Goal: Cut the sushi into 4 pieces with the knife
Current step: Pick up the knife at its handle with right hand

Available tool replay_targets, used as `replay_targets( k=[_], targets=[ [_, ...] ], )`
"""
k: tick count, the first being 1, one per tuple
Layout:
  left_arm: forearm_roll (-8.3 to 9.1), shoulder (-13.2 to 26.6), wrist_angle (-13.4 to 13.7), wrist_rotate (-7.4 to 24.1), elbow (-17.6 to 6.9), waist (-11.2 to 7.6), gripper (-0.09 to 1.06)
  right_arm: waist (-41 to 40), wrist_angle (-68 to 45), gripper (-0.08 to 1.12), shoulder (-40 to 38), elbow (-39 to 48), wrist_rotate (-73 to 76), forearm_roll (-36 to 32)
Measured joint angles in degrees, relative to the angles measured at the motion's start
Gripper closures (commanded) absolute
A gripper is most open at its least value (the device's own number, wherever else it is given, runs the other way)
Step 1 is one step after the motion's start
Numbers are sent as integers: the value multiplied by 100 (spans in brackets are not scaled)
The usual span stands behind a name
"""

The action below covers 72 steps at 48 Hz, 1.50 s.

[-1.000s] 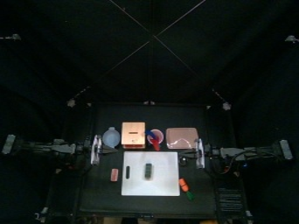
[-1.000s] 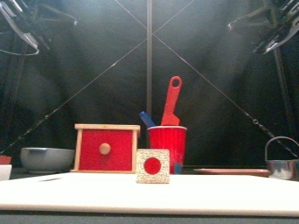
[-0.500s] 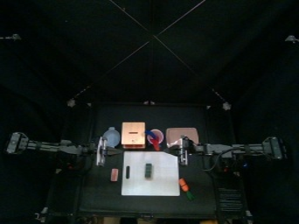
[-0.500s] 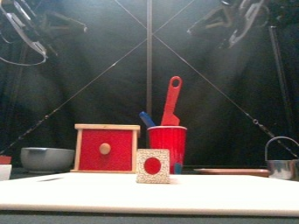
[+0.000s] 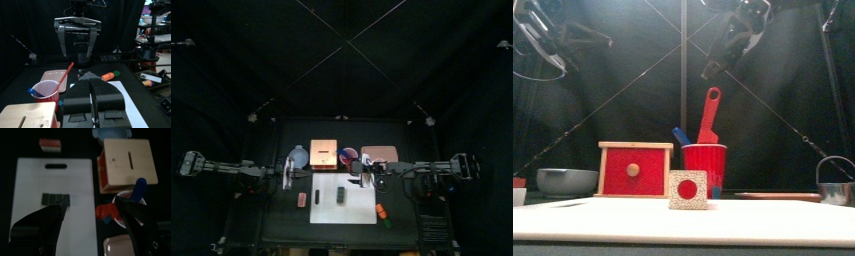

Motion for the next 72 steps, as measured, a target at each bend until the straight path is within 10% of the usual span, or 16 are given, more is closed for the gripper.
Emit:
replay_targets(
  k=[52,72],
  targets=[
    [0,9,-9,0,149,97,96,44,3858,9,2452,-2540,-88,-1081],
    [-9,9,-9,0,193,105,96,-70,3929,50,2514,-2575,-202,-1046]
  ],
)
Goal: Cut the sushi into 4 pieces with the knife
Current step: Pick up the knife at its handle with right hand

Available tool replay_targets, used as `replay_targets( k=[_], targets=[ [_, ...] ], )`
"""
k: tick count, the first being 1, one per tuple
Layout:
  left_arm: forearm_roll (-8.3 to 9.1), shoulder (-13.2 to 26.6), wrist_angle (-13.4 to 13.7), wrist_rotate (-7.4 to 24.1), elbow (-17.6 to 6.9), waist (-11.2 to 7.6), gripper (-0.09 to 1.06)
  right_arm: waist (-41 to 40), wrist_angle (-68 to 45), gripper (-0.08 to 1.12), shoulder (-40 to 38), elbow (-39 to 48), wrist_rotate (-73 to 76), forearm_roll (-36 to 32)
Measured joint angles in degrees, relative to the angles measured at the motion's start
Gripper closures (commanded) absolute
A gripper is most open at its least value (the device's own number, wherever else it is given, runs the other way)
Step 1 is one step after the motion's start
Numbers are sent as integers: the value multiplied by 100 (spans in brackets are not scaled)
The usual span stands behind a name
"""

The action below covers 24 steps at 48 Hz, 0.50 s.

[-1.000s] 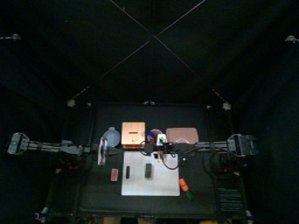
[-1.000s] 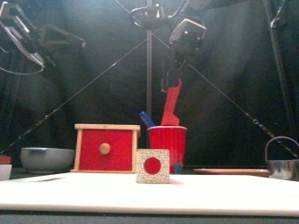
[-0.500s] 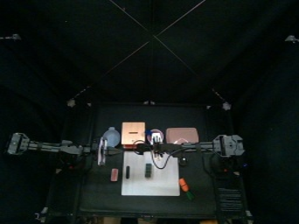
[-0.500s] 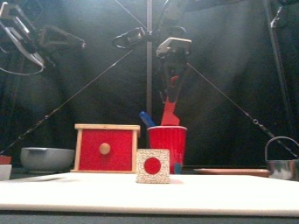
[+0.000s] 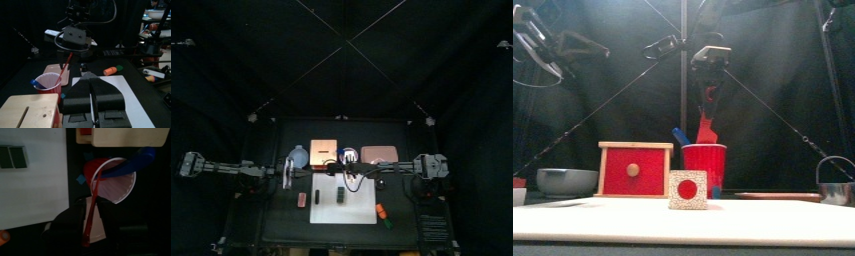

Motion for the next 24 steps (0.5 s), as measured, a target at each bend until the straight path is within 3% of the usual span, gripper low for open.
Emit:
replay_targets(
  k=[11,24],
  targets=[
    [9,-9,0,0,0,-9,96,-123,26,73,26,-26,-149,44],
    [9,0,0,0,0,0,96,-185,97,85,35,-167,-176,9]
  ],
)
